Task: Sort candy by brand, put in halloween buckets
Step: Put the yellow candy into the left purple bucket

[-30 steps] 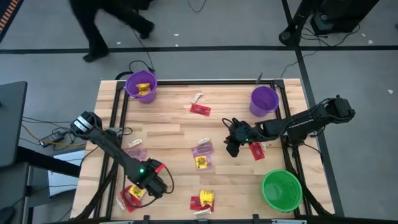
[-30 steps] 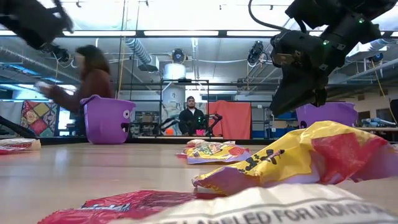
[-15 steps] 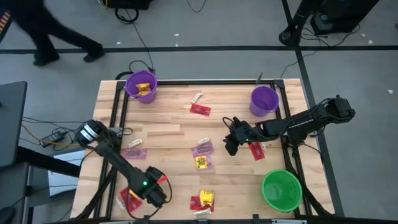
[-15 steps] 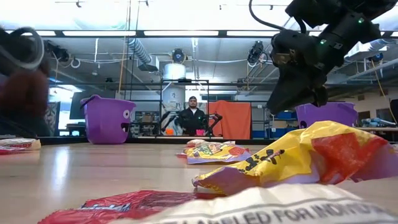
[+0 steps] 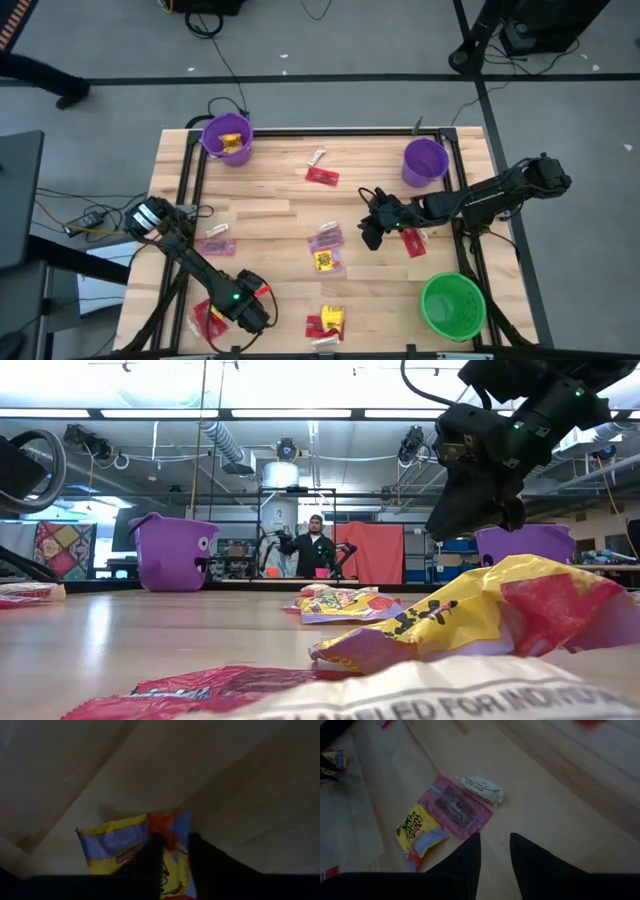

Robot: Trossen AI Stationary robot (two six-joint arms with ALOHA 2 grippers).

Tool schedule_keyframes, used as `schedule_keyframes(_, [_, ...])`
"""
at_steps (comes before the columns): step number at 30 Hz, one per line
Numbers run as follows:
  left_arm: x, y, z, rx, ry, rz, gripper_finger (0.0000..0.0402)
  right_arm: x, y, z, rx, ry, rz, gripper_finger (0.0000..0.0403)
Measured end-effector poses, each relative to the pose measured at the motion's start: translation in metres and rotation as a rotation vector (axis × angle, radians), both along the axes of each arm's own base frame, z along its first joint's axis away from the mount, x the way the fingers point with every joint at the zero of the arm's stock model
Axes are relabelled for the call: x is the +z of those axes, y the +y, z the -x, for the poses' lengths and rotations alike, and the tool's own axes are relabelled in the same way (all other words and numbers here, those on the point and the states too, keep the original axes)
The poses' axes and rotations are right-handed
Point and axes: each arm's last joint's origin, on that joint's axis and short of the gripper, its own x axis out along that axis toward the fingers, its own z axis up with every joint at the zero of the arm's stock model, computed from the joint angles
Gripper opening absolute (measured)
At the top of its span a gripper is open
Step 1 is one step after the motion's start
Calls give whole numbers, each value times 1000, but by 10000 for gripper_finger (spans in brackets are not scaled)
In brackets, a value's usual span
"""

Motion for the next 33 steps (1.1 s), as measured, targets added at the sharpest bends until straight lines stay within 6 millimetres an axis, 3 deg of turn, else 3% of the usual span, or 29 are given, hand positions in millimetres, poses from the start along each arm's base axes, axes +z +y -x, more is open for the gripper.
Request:
schedule_keyframes(4, [-3, 1, 1, -2, -13, -1, 11, 0, 0, 0, 1, 1, 0, 116])
schedule_keyframes(10, [8, 0, -3, 0, -45, -3, 3, 0, 0, 0, -3, -1, -6, 116])
schedule_keyframes(18, [52, 17, -7, 32, -155, -78, 2, 1, 0, -1, -3, -21, -8, 116])
schedule_keyframes(26, [103, 62, -17, 141, -432, -148, 2, 4, 1, -4, -1, -65, -12, 116])
schedule_keyframes(33, [138, 120, -22, 187, -568, -254, 2, 4, 6, -4, 43, -60, 13, 116])
